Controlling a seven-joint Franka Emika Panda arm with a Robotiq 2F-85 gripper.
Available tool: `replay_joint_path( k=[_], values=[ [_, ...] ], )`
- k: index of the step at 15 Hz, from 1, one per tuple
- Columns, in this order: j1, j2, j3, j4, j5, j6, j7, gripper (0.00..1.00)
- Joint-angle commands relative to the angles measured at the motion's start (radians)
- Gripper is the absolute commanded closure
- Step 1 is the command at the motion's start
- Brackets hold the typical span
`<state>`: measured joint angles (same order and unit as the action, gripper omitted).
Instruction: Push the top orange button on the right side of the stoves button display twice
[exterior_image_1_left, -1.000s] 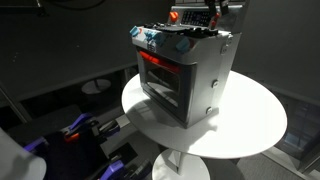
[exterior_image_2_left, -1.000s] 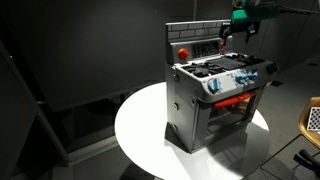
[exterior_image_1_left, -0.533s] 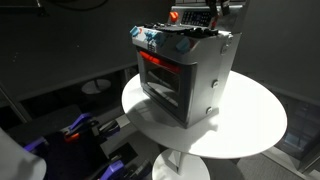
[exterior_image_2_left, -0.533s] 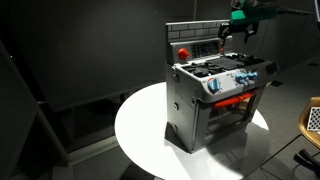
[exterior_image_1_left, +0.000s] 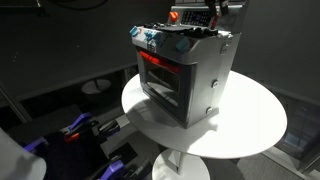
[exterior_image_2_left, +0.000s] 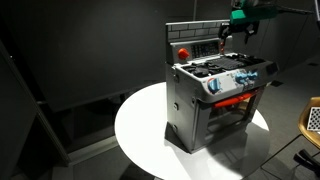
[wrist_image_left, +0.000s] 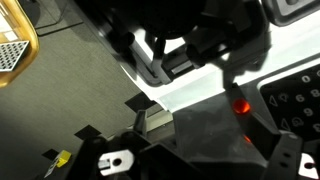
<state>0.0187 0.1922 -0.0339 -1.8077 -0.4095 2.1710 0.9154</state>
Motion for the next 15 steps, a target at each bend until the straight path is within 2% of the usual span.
replay_joint_path(
  k=[1,5,7,11,15],
  values=[
    [0.013,-0.105,0.005,-0.087,0.074,-0.058,-0.059,0.0],
    [0.013,-0.234,0.031,-0.179,0.209,-0.172,-0.166,0.0],
    [0.011,-0.305,0.041,-0.214,0.266,-0.272,-0.215,0.0],
    [0.003,-0.442,0.055,-0.266,0.318,-0.482,-0.297,0.0],
    [-0.001,-0.568,0.05,-0.297,0.363,-0.607,-0.492,0.0]
  ],
)
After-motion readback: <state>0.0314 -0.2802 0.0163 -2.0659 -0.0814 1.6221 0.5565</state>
